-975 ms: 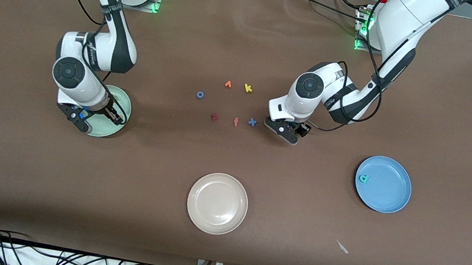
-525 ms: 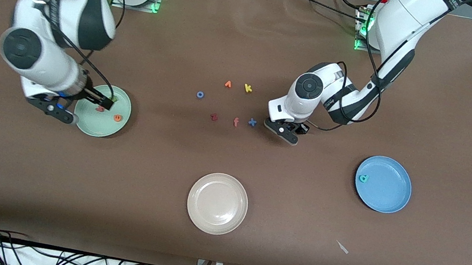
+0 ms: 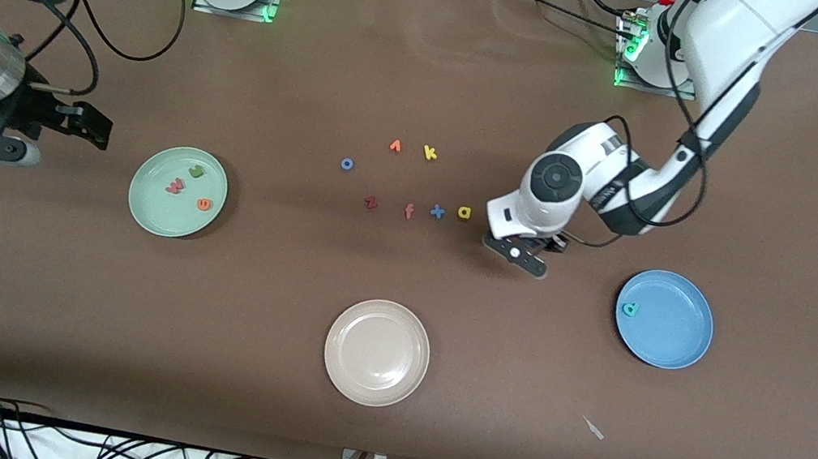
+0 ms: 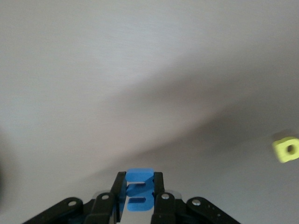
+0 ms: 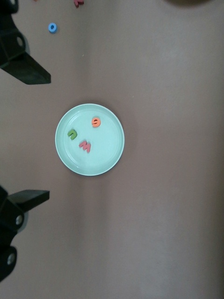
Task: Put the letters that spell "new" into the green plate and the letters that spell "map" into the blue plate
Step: 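Place the blue E on the blue plate with the left gripper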
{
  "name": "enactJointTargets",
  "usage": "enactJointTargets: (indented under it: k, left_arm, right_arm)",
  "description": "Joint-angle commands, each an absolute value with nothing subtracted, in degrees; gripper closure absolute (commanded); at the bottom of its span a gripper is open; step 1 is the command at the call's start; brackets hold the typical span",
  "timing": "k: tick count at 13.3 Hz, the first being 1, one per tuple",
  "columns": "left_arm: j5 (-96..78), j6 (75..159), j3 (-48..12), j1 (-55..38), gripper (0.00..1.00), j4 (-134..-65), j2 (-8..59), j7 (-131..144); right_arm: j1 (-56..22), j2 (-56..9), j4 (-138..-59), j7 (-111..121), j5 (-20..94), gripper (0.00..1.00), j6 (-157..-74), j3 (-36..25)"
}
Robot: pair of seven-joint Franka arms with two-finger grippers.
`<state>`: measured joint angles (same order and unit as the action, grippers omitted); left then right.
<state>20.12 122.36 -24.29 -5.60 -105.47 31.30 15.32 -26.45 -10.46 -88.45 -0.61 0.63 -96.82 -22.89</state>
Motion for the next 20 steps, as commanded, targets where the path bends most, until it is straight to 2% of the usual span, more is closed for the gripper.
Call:
enactJointTargets:
  k: [1, 4, 5, 8, 10, 11, 12, 17, 20]
  left_arm:
    - [18.5, 117.7, -25.0, 0.3, 0.91, -104.0, 30.1, 7.9]
    - [19.2, 117.5, -24.9, 7.8, 0.9, -103.8, 30.6, 1.9]
    - [19.0, 117.5, -24.8, 9.7, 0.9, -102.7, 31.0, -0.2]
    - [19.5, 117.5, -24.3, 14.8, 0.86, -100.4, 33.4, -2.2]
    - [21.7, 118.2, -23.5, 15.5, 0.76, -98.7, 36.9, -2.2]
    - [23.1, 118.2, -23.6, 15.5, 0.49, -97.4, 38.9, -2.1]
    - [23.1, 118.1, -23.5, 15.7, 0.02, -96.4, 39.5, -2.3]
    - [17.9, 115.0, -26.6, 14.1, 0.0, -94.2, 37.9, 3.3]
    - [14.9, 114.0, -33.5, 14.2, 0.0, -95.2, 37.2, 11.7]
  right_arm:
    - [-26.7, -10.7, -86.8, 1.2, 0.5, 0.0, -95.3, -23.3]
    - [-26.5, -10.7, -86.8, 0.3, 1.1, 0.0, -92.9, -23.4]
    - [-24.4, -10.5, -86.5, 0.1, 1.3, 0.0, -92.6, -22.2]
    - [-7.4, -6.5, -87.0, 0.1, 0.0, 0.0, -95.2, -4.9]
    - [-0.2, -1.4, -93.4, 0.5, 0.6, 0.0, -94.6, -0.4]
    - [0.4, 0.8, -97.0, 0.5, 1.1, 0.0, -96.0, -0.4]
    - [0.6, 1.7, -98.2, 0.6, 1.0, 0.0, -96.6, -0.4]
    - [-2.7, 1.9, -97.2, -0.4, -1.1, 0.0, -96.0, -2.6]
    - [-3.1, 1.2, -97.3, -0.4, 2.2, 0.0, -96.2, -2.8]
